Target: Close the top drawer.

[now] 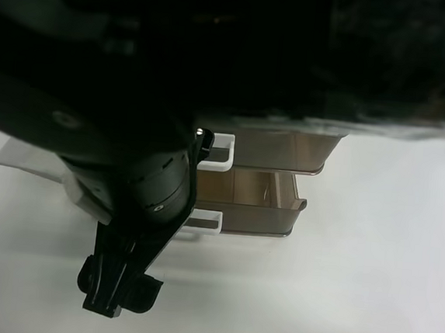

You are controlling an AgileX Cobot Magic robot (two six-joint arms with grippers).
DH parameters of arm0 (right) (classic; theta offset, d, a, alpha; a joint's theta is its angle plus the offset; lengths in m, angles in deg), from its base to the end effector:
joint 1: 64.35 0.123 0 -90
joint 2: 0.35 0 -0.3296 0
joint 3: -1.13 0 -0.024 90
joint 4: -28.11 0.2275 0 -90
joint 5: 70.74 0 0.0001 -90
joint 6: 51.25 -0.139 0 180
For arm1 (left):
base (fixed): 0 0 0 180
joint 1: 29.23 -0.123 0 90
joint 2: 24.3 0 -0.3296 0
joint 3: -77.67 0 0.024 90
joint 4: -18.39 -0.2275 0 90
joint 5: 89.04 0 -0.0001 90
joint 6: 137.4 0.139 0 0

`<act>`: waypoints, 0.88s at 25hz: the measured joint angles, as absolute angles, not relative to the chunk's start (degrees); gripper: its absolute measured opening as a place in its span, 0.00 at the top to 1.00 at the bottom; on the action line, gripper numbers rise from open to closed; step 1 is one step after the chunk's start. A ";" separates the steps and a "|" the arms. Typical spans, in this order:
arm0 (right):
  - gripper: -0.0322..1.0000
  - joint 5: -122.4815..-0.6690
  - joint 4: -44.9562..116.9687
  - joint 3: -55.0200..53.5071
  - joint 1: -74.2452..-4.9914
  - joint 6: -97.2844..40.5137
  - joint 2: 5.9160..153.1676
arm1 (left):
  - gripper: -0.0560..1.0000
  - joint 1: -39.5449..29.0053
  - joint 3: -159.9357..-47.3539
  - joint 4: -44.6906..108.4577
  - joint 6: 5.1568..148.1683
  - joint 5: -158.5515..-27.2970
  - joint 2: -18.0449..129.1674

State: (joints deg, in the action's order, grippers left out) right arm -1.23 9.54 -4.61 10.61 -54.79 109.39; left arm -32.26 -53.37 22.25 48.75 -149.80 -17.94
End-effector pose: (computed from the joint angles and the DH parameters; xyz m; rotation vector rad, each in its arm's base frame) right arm 0.1322 0.3322 0.2699 -1.7730 2.2299 -0.2425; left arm -0.0290 -0.0097 0.2477 0.0589 2.0234 0.0210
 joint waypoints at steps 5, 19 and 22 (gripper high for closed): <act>0.01 -1.64 13.07 -4.61 8.09 -53.54 109.39 | 0.01 -32.26 -53.37 22.25 48.75 -149.80 -17.94; 0.01 -2.07 16.44 -5.44 5.85 -51.76 108.81 | 0.01 -32.26 -53.37 22.25 48.75 -149.80 -17.94; 0.01 -2.57 13.70 -7.42 5.04 -50.86 108.62 | 0.01 -32.26 -53.37 22.25 48.75 -149.80 -17.94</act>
